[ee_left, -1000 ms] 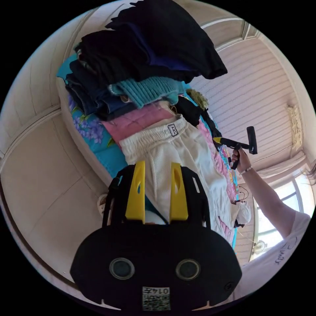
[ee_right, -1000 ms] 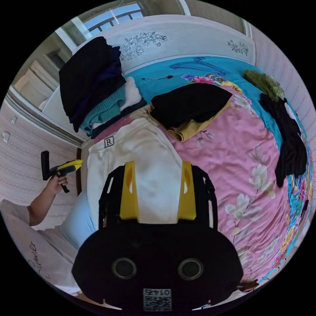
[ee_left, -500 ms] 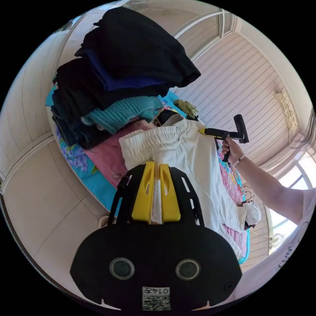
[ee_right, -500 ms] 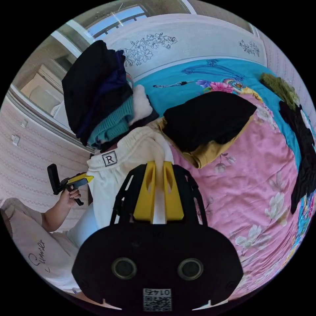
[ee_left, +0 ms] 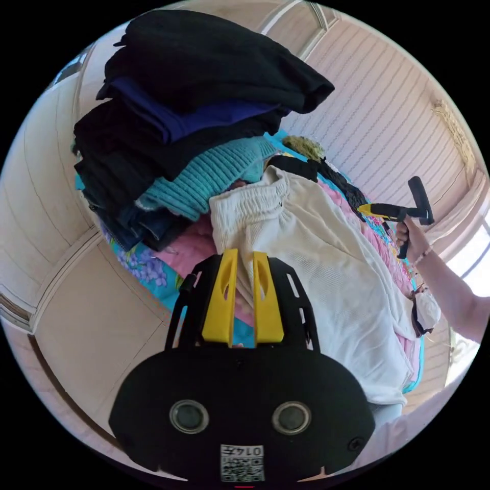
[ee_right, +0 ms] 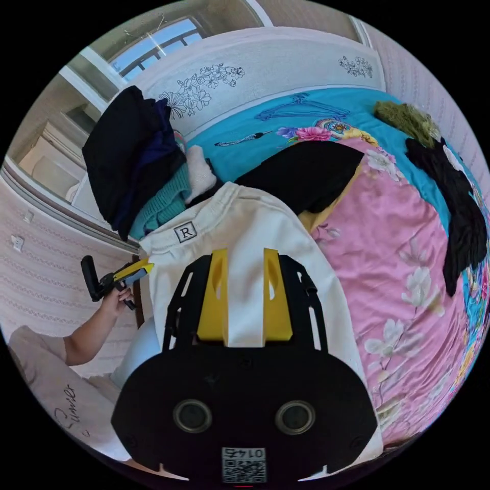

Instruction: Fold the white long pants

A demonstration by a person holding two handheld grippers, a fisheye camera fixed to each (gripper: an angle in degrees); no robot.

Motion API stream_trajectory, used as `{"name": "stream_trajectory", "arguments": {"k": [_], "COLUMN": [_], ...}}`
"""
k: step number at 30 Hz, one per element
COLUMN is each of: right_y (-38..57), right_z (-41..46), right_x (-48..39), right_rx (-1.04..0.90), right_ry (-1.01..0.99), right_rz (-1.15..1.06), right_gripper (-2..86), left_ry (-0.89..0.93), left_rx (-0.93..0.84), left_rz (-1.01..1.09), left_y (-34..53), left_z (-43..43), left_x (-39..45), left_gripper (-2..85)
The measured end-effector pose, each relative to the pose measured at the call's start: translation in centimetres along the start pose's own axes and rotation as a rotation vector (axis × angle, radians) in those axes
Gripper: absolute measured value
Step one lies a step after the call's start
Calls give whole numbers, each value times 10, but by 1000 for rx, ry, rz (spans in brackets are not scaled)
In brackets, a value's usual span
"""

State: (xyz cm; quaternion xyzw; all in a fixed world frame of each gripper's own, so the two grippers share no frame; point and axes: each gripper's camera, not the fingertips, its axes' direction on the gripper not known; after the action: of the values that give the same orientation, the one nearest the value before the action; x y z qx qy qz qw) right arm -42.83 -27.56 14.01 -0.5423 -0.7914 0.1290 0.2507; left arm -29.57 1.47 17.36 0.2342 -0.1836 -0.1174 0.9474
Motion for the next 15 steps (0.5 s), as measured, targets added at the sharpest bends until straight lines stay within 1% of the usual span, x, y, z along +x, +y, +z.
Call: {"name": "stream_trajectory", "arguments": {"k": [1, 2, 4, 5, 7, 8, 10, 11, 12, 13, 14, 15], "right_y": [49, 76, 187, 215, 334, 363, 473, 498, 546, 588, 607, 642], "right_z": [-13, -20, -49, -57, -94, -103, -133, -138, -145, -150, -150, -150], "right_x": [5, 8, 19, 21, 24, 23, 16, 13, 8, 2, -1, -6], "right_rx": [24, 26, 0, -12, -19, -11, 24, 34, 64, 104, 125, 161], "right_ry": [12, 29, 142, 175, 333, 360, 443, 457, 478, 491, 497, 503], "right_rz": [23, 45, 199, 246, 498, 560, 797, 851, 953, 1034, 1064, 1128], "right_gripper": [97, 97, 95, 94, 94, 94, 94, 94, 95, 96, 96, 98], "left_ry": [-6, -4, 15, 34, 74, 107, 181, 241, 298, 324, 368, 387], "left_rx": [2, 2, -4, -12, -42, -62, -79, -104, -151, -175, -208, -217], "left_rz": [18, 65, 146, 215, 333, 406, 505, 568, 627, 660, 724, 755], "left_y": [3, 9, 16, 21, 25, 27, 30, 31, 32, 32, 34, 35], "left_z": [-5, -15, -26, -31, -33, -31, -25, -18, -7, -2, 7, 11], "left_x": [5, 18, 42, 62, 98, 125, 168, 200, 234, 252, 288, 306], "left_gripper": [41, 36, 32, 30, 27, 23, 19, 18, 18, 19, 20, 21]}}
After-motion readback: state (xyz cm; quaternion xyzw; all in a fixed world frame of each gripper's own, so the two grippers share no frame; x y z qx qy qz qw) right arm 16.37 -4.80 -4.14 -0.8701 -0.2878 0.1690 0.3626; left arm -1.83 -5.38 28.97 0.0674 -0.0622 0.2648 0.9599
